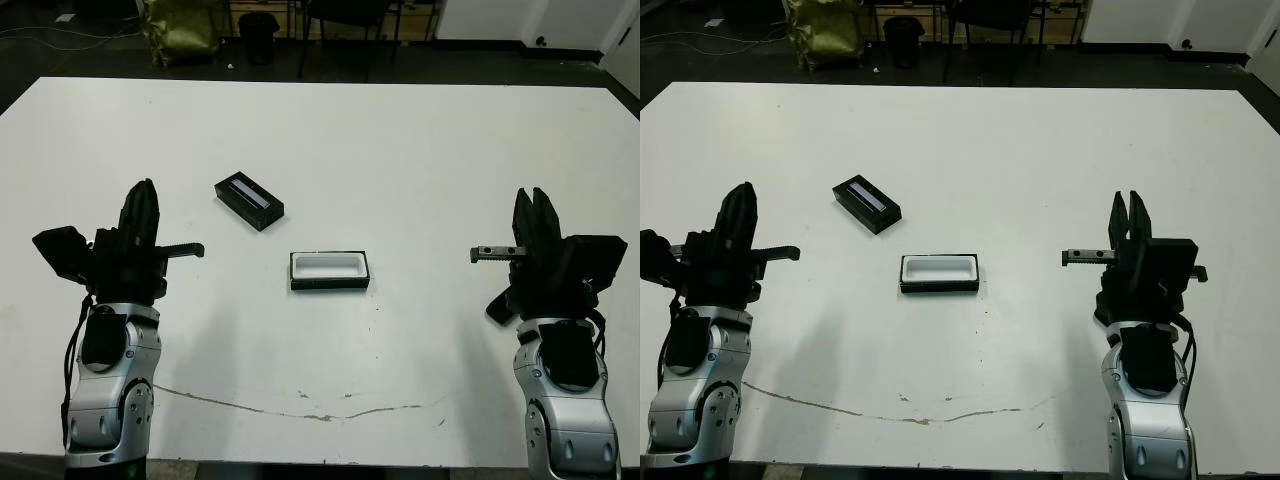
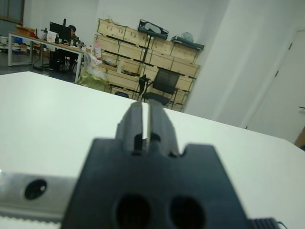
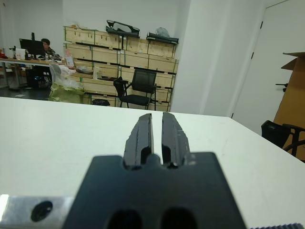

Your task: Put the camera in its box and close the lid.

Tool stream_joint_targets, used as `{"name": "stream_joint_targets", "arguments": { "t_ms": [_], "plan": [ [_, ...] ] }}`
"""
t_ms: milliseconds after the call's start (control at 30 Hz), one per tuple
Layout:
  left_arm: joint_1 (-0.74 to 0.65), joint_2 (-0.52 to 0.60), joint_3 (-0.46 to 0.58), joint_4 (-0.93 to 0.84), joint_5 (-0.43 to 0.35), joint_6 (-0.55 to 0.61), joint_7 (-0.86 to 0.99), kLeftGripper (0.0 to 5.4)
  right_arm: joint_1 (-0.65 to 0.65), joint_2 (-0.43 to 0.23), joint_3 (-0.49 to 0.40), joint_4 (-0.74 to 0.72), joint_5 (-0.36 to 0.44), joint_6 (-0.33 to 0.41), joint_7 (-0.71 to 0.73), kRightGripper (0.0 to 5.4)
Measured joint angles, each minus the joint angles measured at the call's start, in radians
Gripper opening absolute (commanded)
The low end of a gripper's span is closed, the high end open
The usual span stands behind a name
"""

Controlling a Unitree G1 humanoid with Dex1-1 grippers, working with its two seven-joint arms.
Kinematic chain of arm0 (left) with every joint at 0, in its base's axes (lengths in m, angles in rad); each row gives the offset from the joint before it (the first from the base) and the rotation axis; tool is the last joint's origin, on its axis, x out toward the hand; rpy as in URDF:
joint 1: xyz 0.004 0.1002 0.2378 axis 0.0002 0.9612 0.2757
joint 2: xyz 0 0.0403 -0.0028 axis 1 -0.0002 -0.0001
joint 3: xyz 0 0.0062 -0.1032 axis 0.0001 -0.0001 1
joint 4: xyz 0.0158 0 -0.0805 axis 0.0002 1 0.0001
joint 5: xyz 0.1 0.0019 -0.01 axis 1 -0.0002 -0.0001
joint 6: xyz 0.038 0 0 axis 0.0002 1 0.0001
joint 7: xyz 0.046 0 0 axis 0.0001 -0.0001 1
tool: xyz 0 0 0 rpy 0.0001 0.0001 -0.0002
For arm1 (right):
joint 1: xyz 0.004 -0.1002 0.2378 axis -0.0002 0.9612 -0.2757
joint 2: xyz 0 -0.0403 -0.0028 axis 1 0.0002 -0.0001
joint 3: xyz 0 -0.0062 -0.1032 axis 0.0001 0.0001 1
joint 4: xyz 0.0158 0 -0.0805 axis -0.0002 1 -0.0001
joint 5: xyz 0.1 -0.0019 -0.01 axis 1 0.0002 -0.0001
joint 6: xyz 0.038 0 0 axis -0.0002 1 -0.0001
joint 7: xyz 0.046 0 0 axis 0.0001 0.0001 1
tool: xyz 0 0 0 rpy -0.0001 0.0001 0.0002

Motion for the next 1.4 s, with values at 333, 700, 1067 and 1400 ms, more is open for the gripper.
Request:
{"name": "stream_joint_targets", "arguments": {
  "t_ms": [333,700,1067,1400],
  "plan": [
    [0.019,-0.002,-0.025,-0.011,-0.001,0.012,-0.002,0.02,0.003,0.001,0.005,0.005,0.002,-0.008,0.003,0.00],
    [0.029,-0.005,-0.032,-0.009,-0.001,0.014,-0.018,0.02,0.025,0.018,0.031,-0.009,0.003,-0.004,0.011,0.00],
    [0.032,-0.019,-0.044,-0.008,-0.001,0.015,-0.019,0.02,0.052,0.053,0.049,-0.022,-0.008,-0.006,-0.011,0.00],
    [0.050,-0.021,-0.042,-0.004,-0.003,0.011,-0.031,0.02,0.081,0.148,0.074,0.015,-0.047,-0.068,-0.117,0.00]
  ]
}}
